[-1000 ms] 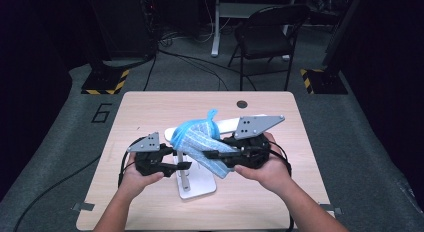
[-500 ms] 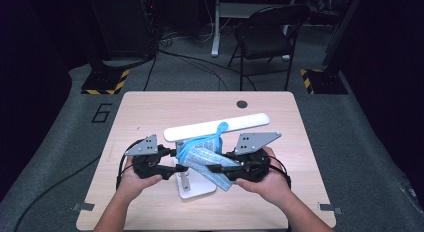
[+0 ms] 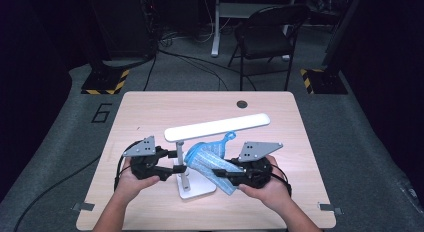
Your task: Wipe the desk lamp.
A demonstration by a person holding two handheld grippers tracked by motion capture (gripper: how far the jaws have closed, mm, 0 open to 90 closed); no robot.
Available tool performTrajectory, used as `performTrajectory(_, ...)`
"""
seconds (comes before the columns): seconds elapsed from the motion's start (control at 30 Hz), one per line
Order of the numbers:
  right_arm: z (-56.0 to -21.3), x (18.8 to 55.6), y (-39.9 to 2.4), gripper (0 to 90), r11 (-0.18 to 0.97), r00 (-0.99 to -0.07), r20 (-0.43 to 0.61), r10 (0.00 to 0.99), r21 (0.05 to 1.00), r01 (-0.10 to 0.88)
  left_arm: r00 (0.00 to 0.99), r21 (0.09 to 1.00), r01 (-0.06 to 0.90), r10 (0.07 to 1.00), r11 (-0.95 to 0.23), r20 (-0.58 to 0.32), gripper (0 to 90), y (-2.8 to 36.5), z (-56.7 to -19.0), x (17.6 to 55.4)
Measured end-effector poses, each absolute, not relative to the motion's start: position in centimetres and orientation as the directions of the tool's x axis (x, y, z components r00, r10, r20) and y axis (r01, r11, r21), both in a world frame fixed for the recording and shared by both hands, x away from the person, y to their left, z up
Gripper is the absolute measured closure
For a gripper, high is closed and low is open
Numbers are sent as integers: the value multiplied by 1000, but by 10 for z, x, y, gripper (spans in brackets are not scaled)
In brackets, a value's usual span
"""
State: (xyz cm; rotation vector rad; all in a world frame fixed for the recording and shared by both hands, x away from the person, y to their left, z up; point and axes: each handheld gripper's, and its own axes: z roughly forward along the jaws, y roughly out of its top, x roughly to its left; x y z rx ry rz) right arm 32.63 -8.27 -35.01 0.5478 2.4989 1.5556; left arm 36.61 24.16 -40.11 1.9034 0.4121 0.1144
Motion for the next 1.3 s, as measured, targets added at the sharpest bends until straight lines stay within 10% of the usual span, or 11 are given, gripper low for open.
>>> performTrajectory(1.3,-392,333,-112,684,350,-856,102,506,883,312,973,911,192,195,-364,-128,419,226,-412,369)
